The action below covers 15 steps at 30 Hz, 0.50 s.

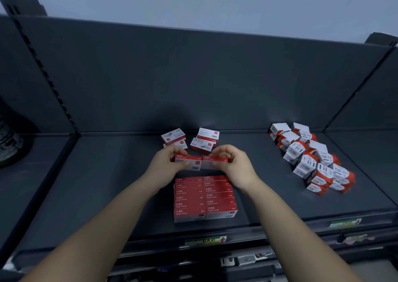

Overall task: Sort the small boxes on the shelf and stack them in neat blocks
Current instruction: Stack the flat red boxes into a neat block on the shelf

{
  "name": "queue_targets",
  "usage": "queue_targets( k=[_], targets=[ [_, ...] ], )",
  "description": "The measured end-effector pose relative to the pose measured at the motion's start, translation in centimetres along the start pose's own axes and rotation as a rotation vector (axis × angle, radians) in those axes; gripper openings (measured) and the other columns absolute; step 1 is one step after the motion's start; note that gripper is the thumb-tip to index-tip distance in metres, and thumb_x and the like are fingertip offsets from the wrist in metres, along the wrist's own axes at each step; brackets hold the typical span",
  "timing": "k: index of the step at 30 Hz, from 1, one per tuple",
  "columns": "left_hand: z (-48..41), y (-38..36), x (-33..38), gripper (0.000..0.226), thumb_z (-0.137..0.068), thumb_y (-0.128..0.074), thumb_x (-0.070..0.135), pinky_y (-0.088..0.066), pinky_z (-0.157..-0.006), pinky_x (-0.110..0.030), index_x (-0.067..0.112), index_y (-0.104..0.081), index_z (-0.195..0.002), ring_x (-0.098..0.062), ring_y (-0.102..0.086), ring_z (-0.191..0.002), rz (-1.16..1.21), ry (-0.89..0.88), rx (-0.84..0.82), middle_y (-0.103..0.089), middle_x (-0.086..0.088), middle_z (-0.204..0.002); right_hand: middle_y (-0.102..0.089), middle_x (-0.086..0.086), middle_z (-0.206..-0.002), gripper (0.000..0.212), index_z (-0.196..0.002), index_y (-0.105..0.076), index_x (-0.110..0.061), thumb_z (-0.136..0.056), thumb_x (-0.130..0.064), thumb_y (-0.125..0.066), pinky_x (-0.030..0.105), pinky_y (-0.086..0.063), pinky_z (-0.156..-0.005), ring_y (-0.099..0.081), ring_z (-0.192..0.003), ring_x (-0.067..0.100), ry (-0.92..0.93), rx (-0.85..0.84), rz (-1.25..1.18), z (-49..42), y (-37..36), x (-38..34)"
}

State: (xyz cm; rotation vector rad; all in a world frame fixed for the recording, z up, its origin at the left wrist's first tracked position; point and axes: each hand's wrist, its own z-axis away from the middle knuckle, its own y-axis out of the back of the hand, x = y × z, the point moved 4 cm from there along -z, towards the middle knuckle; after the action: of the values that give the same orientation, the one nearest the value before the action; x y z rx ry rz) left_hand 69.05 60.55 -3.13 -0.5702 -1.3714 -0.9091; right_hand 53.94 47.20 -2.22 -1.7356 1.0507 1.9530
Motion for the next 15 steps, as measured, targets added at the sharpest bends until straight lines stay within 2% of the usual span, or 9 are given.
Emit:
queue_targets(
  k=[3, 6, 8, 11, 15],
  targets=[
    [-0.3, -0.2, -0.9, 0.017, -0.088, -0.068, 0.009, -0.056, -0.070, -0.027, 0.015, -0.058, -0.101, -0.014, -0.070, -0.092, -0.066, 0.046, -0.016, -0.071, 0.003, -0.103, -0.073, -0.002, -0.094, 0.020, -0.094, -0.070, -0.018, -0.084, -0.001, -0.072, 0.029, -0.056, -0.083, -0.068, -0.087, 0.010, -0.018, -0.019, 0.058, -0.1, -0.2, 1.3],
    [-0.3, -0.5, -1.8, 0.015, -0.091, -0.065, 0.012, -0.055, -0.067, -0.028, 0.019, -0.058, -0.102, -0.015, -0.070, -0.088, -0.104, 0.058, -0.043, -0.070, 0.004, -0.103, -0.072, -0.005, -0.093, 0.025, -0.087, -0.071, -0.029, -0.090, -0.005, -0.066, 0.030, -0.057, -0.079, -0.069, -0.086, 0.012, -0.020, -0.064, 0.122, -0.2, -0.3, 1.9],
    [-0.2, -0.6, -2.3, 0.011, -0.094, -0.060, 0.016, -0.053, -0.067, -0.025, 0.023, -0.059, -0.103, -0.014, -0.068, -0.089, -0.117, 0.046, -0.073, -0.067, 0.005, -0.105, -0.072, -0.005, -0.096, 0.025, -0.091, -0.070, -0.033, -0.093, -0.009, -0.063, 0.029, -0.057, -0.078, -0.069, -0.088, 0.013, -0.024, -0.102, 0.117, -0.2, -0.2, 2.2],
    [0.1, -0.3, -2.9, 0.014, -0.100, -0.050, 0.021, -0.053, -0.078, -0.028, 0.027, -0.062, -0.105, -0.014, -0.066, -0.096, -0.097, 0.012, -0.108, -0.066, 0.004, -0.108, -0.069, -0.003, -0.106, 0.017, -0.105, -0.069, -0.034, -0.098, -0.022, -0.058, 0.028, -0.056, -0.080, -0.068, -0.094, 0.014, -0.071, -0.139, 0.064, 0.2, 0.0, 3.3],
    [0.3, 0.3, -3.0, 0.023, -0.103, -0.043, 0.021, -0.050, -0.082, -0.023, 0.029, -0.064, -0.107, -0.009, -0.065, -0.098, -0.110, -0.010, -0.116, -0.067, 0.008, -0.107, -0.061, -0.009, -0.118, 0.021, -0.111, -0.070, -0.027, -0.101, -0.025, -0.051, 0.023, -0.047, -0.092, -0.060, -0.106, 0.003, -0.061, -0.048, 0.062, 0.7, 1.0, 4.7]
  ],
)
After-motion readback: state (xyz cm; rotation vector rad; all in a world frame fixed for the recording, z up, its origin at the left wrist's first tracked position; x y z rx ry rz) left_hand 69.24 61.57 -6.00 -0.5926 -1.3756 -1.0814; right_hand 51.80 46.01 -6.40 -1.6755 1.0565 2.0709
